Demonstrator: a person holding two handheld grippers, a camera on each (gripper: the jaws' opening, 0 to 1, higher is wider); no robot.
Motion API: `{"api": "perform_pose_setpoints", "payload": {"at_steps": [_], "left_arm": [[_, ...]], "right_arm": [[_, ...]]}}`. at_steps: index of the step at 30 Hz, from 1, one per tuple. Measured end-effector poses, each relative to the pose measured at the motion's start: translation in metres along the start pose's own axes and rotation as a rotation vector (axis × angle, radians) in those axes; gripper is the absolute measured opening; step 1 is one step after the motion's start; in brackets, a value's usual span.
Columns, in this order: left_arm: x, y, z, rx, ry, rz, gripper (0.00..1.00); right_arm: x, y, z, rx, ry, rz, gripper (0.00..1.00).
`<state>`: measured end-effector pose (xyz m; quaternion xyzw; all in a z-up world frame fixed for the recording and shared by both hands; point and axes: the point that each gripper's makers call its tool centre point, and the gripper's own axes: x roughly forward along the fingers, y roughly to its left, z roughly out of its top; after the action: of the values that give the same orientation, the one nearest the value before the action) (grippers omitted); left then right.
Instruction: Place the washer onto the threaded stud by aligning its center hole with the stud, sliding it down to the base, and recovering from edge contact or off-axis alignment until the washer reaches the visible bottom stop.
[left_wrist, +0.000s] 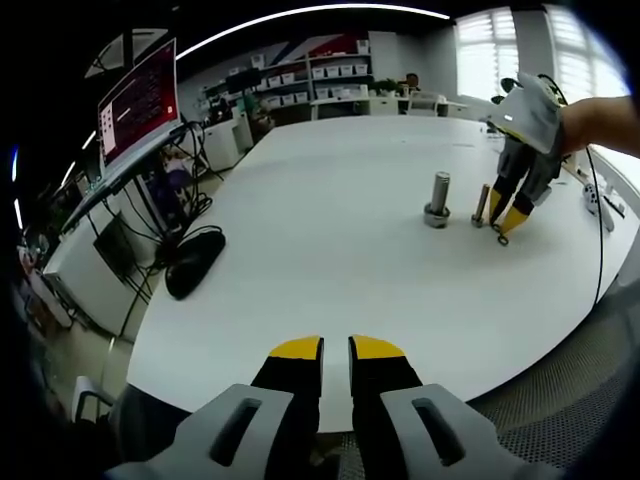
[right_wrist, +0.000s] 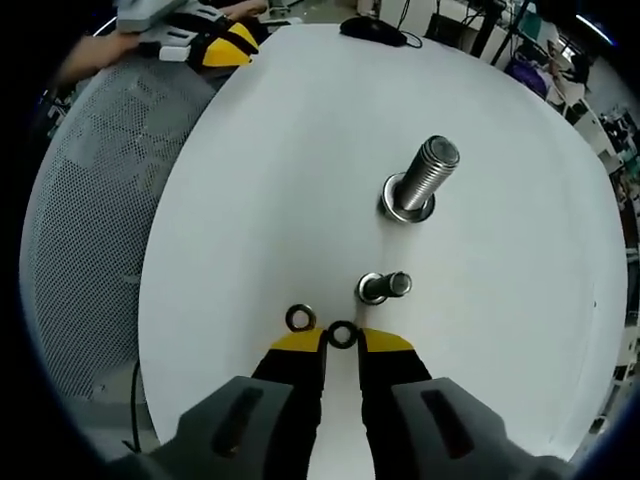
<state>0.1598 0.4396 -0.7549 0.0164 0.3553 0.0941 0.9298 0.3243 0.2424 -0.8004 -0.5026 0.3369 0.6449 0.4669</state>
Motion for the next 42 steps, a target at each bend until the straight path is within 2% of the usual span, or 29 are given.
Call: {"api": "perform_pose_setpoints", "payload": {"at_steps": [6,8,12,26,29,31,36,40,42], "left_arm": [[0.0,0.0,0.0,-0.001,-0.002,0.0,0.08],[0.0,0.0,0.0,0.0,-0.001,-0.001,0.08],[0.0,0.0,0.001,-0.001,-0.003,-0.001,0.08],[0.0,-0.001,0.001,-0.001,-0.006,-0.003,0.08],[0.0,-0.001,0.002,-0.004,-0.012,-0.004,0.08],[0.0,-0.001,0.002,-0.004,-0.012,-0.003,0.08],[0.0,-0.001,0.002,-0.004,-0.01,-0.002,0.08],[-0.001,0.0,0.002,0.001,-0.011,0.001,0.08],[-0.001,0.0,0.003,0.0,-0.014,0.001,0.08]], "right_arm": [[0.0,0.001,0.0,-0.001,-0.013,-0.016,0.15],[0.0,0.0,0.0,0.054,-0.043,-0.025,0.15],[-0.001,0.0,-0.002,0.078,-0.082,-0.039,0.15],[-0.003,-0.002,-0.002,0.152,-0.124,-0.09,0.15],[-0.003,-0.002,-0.002,0.112,-0.136,-0.093,0.15],[-0.004,-0.002,-0.003,0.206,-0.129,-0.096,0.15],[-0.006,-0.004,-0.005,0.189,-0.115,-0.103,0.14],[-0.016,-0.005,-0.002,0.252,-0.147,-0.097,0.14],[-0.02,-0.005,0.0,0.256,-0.153,-0.099,0.14]]}}
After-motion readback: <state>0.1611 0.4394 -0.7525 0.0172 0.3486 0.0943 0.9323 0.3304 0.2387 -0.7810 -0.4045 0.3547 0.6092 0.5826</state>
